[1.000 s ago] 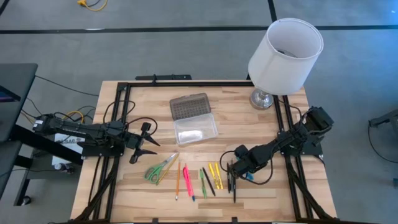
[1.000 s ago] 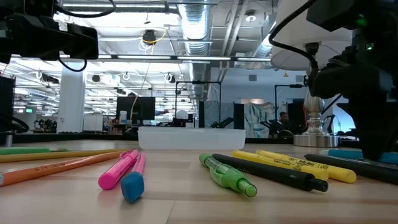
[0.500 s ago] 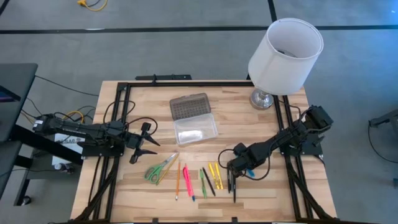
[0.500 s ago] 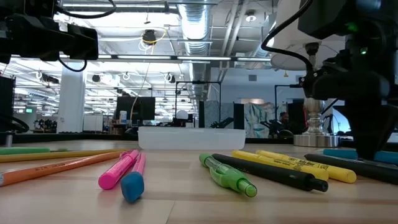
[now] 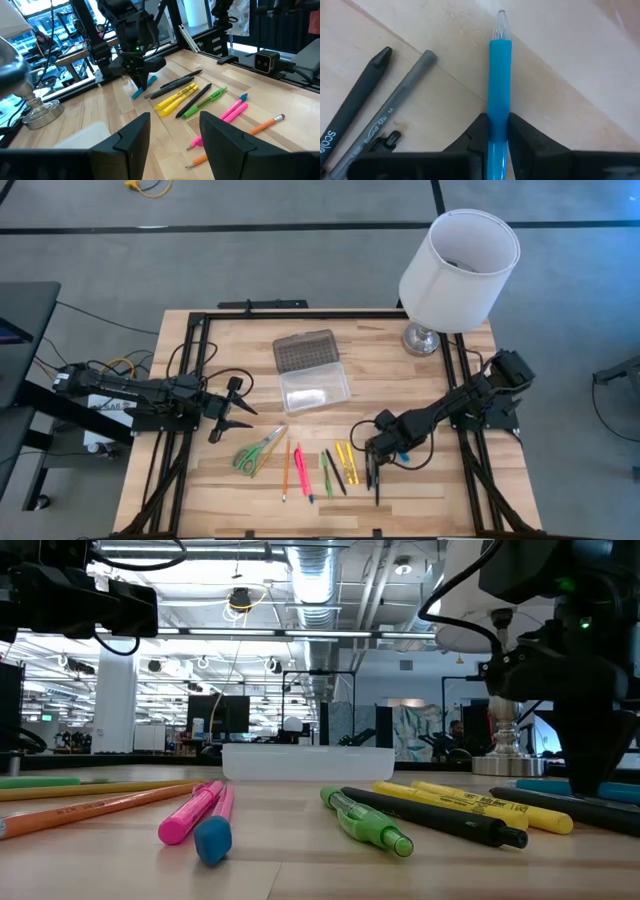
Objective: Pick & place school supplies into a supply box
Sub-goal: Put the blue pen into the transparent supply box
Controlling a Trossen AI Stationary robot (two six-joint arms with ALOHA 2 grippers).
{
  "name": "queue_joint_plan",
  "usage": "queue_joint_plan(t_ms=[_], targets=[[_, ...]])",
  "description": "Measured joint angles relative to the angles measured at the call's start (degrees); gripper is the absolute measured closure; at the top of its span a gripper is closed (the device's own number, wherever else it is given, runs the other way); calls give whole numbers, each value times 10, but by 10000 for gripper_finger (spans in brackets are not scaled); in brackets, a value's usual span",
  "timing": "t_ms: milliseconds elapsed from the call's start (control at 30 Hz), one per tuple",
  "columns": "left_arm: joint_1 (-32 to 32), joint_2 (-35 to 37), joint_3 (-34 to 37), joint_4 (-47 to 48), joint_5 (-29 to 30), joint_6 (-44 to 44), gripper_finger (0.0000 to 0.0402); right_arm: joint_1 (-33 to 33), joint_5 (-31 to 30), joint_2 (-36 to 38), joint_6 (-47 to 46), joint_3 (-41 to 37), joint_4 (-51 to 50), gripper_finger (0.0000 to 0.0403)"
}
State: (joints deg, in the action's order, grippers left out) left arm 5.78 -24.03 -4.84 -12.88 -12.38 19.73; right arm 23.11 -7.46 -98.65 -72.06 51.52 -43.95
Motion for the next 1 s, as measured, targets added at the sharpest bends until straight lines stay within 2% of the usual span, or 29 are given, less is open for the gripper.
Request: queue_joint_plan(t_ms=[233, 400, 567, 633, 800, 1000], targets=[[0, 0, 0, 2, 0, 0, 235, -3, -96, -3, 40, 45, -26, 364], [0, 0, 0, 2, 0, 0, 235, -12, -97, -2, 105, 84, -48, 365], [0, 0, 0, 2, 0, 0, 235, -39, -134, -1, 181, 137, -74, 363], [0, 0, 0, 2, 0, 0, 235, -53, -151, -1, 235, 159, -72, 364], [0, 0, 0, 2, 0, 0, 235, -101, -199, -1, 441, 198, -5, 364], [0, 0, 0, 3, 0, 0, 235, -170, -185, -1, 632, 203, 138, 362]])
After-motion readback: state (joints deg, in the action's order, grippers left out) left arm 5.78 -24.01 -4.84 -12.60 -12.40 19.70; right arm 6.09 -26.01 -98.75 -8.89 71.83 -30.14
